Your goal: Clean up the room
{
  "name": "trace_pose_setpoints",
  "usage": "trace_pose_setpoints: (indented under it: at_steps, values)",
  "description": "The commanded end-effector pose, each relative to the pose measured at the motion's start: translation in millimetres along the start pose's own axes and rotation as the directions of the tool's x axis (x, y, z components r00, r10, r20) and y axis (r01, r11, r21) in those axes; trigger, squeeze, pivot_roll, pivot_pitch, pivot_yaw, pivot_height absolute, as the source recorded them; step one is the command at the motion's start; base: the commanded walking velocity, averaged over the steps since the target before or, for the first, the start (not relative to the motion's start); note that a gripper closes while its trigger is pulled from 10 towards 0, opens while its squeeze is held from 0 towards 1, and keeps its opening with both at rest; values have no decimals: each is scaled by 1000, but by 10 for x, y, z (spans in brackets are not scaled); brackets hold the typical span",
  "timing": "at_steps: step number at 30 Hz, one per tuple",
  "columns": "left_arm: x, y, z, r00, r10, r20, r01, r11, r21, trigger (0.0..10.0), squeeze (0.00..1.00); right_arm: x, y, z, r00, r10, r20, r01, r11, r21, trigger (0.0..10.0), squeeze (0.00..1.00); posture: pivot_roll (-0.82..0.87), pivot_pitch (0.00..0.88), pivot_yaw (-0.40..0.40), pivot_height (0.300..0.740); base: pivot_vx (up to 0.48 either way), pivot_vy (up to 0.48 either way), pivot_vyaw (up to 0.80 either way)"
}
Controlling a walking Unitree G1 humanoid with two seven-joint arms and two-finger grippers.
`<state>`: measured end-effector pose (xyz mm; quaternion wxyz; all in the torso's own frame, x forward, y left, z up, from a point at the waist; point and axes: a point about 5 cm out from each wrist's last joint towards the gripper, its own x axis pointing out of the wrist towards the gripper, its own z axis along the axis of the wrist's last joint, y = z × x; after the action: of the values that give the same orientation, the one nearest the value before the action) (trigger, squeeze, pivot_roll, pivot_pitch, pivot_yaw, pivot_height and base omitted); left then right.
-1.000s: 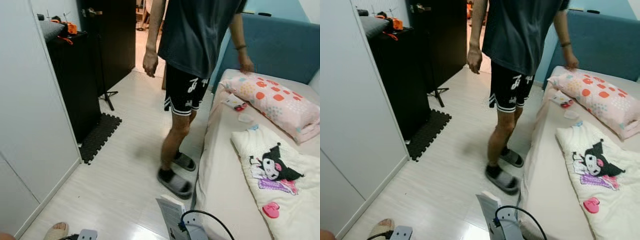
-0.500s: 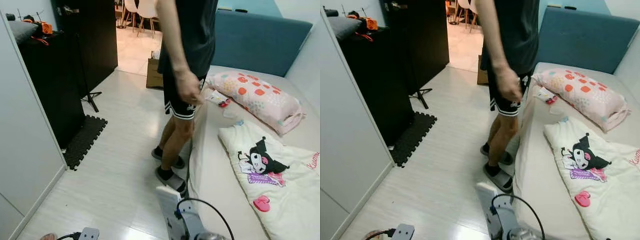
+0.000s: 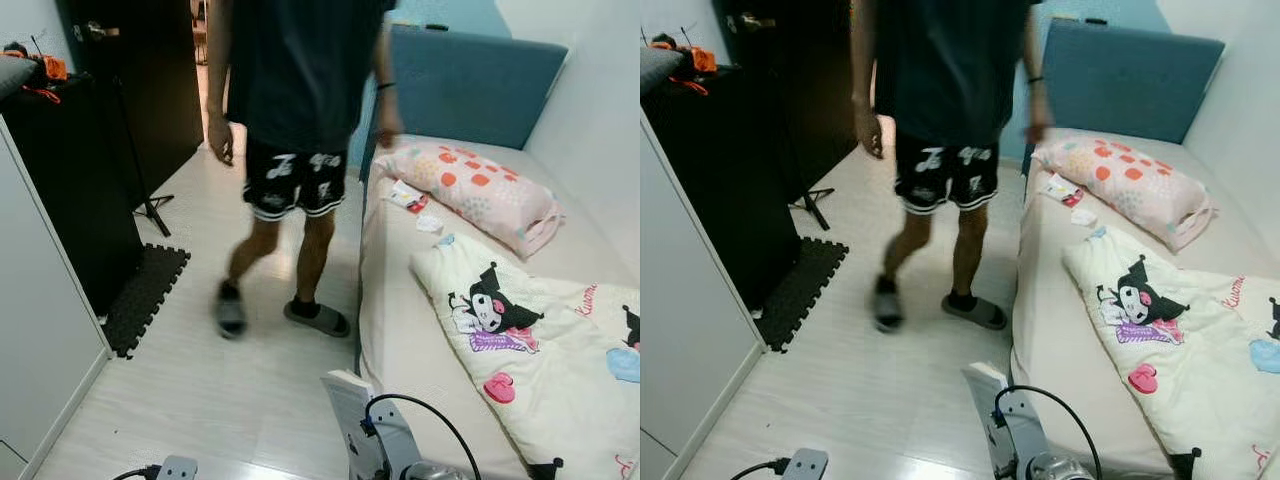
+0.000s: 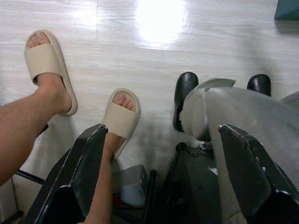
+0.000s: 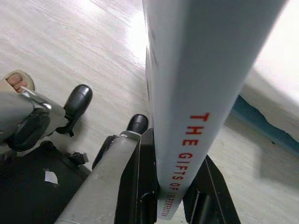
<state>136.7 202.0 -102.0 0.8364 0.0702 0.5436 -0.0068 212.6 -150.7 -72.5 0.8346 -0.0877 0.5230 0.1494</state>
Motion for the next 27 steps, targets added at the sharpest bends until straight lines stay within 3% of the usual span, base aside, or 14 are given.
trace_pose_setpoints:
  at_steps: [1,13,18,21,27]
  values:
    - [-1,17,8,1000,1,5,-1,1000,2,10000,0,-13,-49,65,1000,-7,26,7,1000,-13,10000,0,141,0,-101,740,0,0,719]
    - [6,2,66,1000,-2,16,2,1000,8,10000,0,3,49,168,999,-1,51,-1,999,52,10000,0,121,0,-87,740,0,0,717]
    - [12,-30,110,1000,-10,25,9,1000,18,10000,0,38,224,135,999,8,43,-9,1000,23,10000,0,125,0,-92,740,0,0,94]
    - [12,-31,112,1000,-10,25,9,1000,18,10000,0,42,242,129,999,11,42,-11,1000,8,10000,0,128,0,-95,740,0,0,0]
    - [6,-14,56,1000,-6,14,6,1000,5,10000,0,41,228,123,999,-3,53,5,1000,-25,10000,0,125,0,-99,740,0,0,781]
